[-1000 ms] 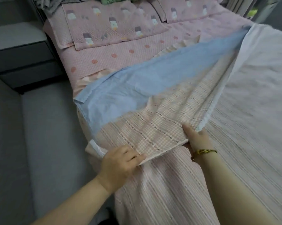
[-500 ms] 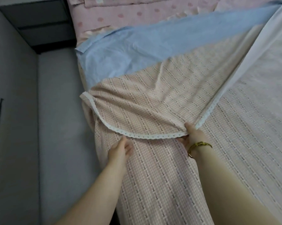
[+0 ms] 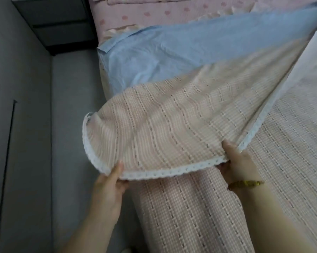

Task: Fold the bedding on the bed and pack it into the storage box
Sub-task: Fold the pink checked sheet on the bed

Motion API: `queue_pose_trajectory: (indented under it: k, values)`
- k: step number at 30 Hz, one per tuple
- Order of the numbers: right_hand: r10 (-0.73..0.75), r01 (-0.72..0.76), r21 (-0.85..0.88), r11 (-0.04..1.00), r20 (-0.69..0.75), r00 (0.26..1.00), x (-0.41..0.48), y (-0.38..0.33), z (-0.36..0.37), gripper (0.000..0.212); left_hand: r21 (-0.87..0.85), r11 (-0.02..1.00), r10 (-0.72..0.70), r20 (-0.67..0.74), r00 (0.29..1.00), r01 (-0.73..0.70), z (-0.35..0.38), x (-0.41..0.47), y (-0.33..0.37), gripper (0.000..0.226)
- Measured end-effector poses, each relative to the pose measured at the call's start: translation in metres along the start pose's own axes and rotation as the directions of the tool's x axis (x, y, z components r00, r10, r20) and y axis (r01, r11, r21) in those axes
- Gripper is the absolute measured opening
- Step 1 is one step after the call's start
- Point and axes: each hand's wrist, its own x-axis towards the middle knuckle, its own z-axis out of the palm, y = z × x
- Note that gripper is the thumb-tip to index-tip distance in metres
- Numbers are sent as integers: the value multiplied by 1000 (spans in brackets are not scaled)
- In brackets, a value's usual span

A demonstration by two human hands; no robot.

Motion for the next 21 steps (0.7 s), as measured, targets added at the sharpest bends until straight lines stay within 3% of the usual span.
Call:
queue_pose_trajectory:
  k: [4,8,11,13,15,17,19,21]
  values:
    - [183,-198,-73,978,-173,968,-27,59,-32,19,36,937,-344,-75,936,348,-41,-1,-48,29]
    - [214,-249,-86,965,-294,931,-28,79,-52,18,-19,899,-439,-64,896,438,-29,18,-57,45]
    - [186,-227,-102,969,-309,933,-25,78,-48,20,19,901,-428,-116,897,432,-19,27,-60,46]
    - [191,-224,-72,972,-319,928,-29,76,-44,17,-20,937,-348,-161,924,349,-22,28,-49,36]
    - [148,-152,7,988,-285,947,-36,69,-41,18,-84,973,-221,-103,970,213,-30,17,-27,19]
    - [56,-34,111,993,-201,978,-46,53,-39,18,-119,985,-133,-41,990,127,-42,-4,-9,17]
    - [21,-1,131,991,-151,988,-58,44,-43,18,-107,987,-125,-51,991,119,-55,-29,-12,17]
    - [85,-83,19,996,-165,983,-70,54,-62,16,-47,976,-217,-101,971,213,-68,-50,-44,17]
